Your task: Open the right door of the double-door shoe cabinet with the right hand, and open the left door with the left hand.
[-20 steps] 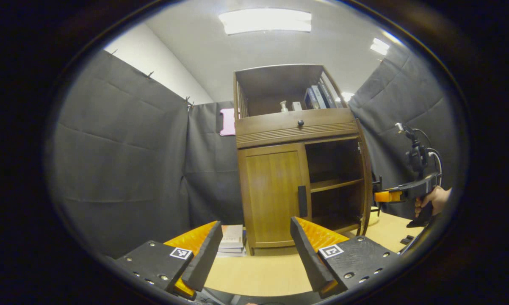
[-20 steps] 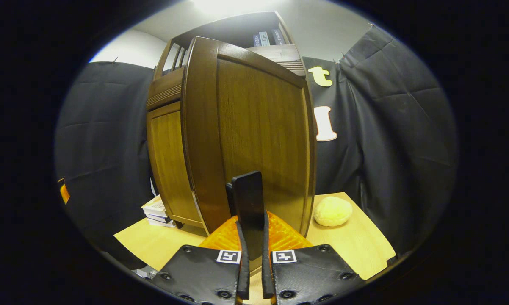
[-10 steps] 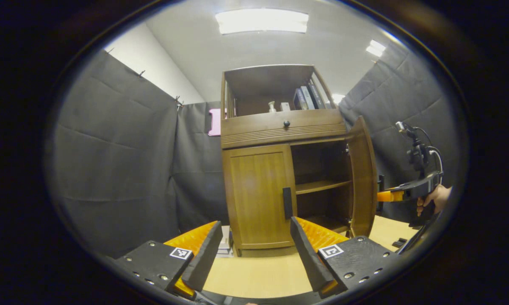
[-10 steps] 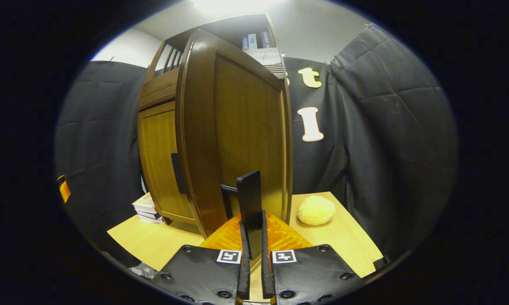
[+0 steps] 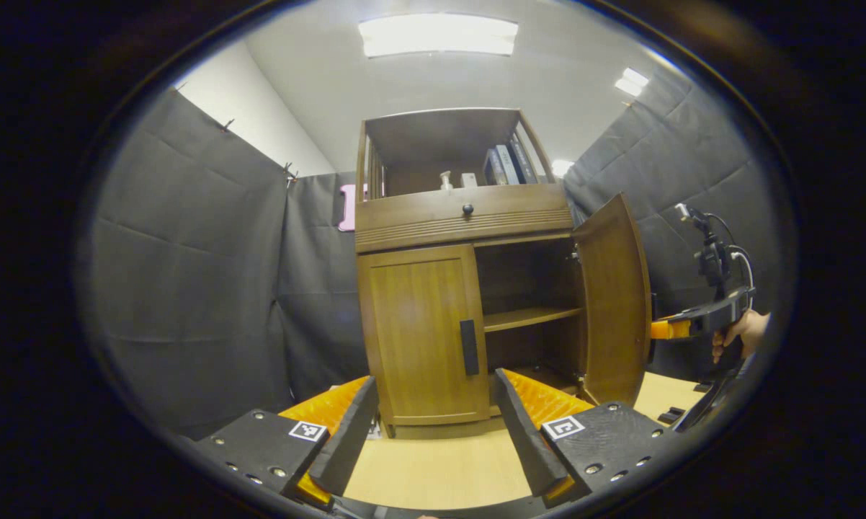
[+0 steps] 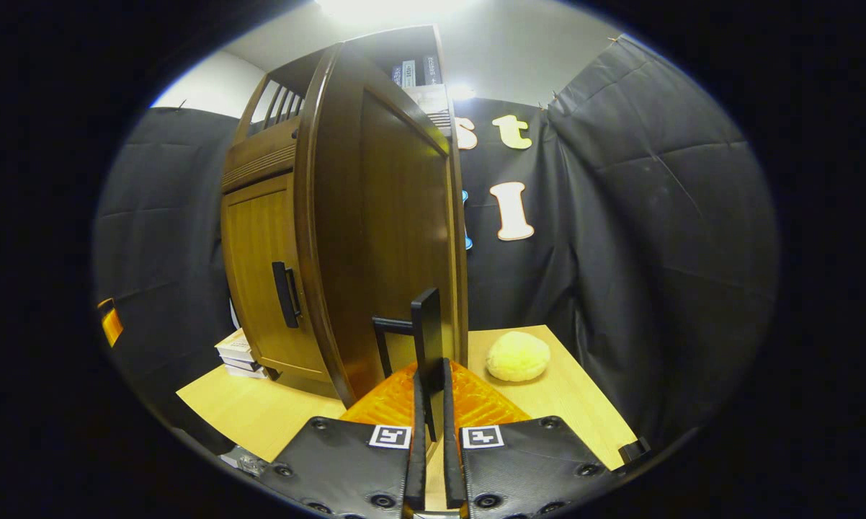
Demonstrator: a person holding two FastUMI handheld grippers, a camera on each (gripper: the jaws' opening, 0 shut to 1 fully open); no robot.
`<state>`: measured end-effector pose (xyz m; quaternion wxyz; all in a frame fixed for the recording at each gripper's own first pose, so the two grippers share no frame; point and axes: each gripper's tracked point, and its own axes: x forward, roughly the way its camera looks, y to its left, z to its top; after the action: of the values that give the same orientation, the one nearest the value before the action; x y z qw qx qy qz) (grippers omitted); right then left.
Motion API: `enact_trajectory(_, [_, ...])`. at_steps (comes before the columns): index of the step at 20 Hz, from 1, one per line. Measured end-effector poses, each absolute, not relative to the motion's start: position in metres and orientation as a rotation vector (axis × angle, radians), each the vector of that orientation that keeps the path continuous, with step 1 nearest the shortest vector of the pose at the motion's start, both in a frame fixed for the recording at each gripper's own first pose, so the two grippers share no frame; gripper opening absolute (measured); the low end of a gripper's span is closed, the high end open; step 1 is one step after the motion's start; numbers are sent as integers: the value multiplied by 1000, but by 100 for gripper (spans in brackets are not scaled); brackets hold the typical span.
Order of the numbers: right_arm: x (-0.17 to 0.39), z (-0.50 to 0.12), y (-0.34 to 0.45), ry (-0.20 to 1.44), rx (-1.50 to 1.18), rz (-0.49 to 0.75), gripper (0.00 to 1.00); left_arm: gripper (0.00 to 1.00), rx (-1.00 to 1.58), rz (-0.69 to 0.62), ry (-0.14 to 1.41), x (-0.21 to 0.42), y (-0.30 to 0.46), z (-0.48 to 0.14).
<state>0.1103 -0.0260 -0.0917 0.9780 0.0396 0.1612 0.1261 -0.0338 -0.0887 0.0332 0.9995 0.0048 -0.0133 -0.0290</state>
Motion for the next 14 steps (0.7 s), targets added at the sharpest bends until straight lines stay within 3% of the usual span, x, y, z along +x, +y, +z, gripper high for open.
enact_trajectory(7, [118, -93, -62, 333, 86, 212, 12, 94, 18, -66, -25, -33, -97, 34])
enact_trajectory(11, [117, -94, -82, 335, 95, 195, 5, 94, 22, -77, -21, -28, -103, 33])
enact_trajectory(12, [116, -94, -86, 334, 92, 191, 15, 94, 23, -82, -20, -27, -105, 33])
enact_trajectory(14, [107, -93, -90, 328, 96, 190, 0, 94, 22, -94, -19, -22, -111, 33])
